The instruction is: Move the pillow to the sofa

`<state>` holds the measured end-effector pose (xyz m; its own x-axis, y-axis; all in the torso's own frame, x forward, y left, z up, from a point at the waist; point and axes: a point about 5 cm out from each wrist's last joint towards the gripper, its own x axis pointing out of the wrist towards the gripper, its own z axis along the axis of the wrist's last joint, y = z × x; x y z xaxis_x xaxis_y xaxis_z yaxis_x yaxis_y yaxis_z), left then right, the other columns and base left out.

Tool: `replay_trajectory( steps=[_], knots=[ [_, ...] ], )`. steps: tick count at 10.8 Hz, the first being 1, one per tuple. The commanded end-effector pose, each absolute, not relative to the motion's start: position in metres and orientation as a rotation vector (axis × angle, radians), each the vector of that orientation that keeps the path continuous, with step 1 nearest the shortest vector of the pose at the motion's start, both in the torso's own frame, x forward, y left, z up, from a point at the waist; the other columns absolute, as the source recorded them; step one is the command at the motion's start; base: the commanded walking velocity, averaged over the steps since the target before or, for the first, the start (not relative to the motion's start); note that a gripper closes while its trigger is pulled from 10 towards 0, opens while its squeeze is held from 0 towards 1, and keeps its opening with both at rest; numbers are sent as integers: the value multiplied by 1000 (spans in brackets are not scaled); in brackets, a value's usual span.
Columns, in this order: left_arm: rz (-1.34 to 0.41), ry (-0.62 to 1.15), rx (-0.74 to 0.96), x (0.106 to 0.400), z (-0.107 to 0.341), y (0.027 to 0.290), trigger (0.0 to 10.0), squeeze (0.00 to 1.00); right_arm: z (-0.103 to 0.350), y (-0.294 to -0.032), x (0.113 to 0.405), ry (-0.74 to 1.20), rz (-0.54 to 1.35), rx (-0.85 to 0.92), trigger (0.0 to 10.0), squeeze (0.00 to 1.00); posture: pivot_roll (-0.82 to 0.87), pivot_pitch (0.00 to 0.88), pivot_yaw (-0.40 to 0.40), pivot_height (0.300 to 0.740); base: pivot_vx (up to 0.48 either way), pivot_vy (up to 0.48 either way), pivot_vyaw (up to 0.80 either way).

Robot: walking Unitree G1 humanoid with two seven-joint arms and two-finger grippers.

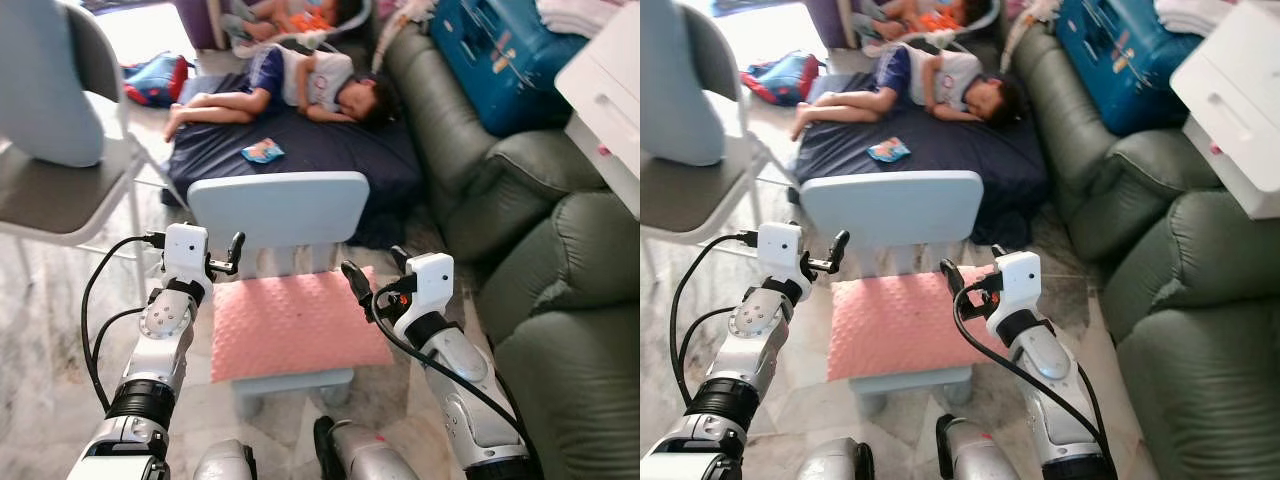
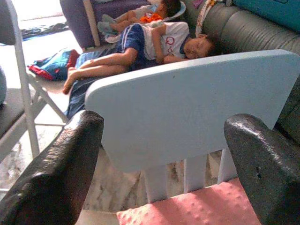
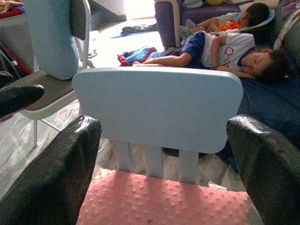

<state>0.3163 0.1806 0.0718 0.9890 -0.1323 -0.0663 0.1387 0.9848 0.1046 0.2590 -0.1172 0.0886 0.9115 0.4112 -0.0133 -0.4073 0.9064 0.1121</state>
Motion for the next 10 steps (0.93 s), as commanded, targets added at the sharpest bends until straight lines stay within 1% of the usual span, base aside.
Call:
replay_trajectory(
  steps=[1,4,10],
  knots=[
    [-137,66,101,315,70,181,10000,0,87,-123,260,43,404,102,10000,0,-86,140,-32,740,0,-270,0],
    [-140,64,94,316,72,181,10000,0,88,-123,261,40,406,99,10000,0,-89,134,-33,740,0,-271,0],
    [-118,64,92,316,71,183,10000,0,84,-125,258,54,398,97,10000,0,-91,148,-31,740,0,0,0]
  ],
)
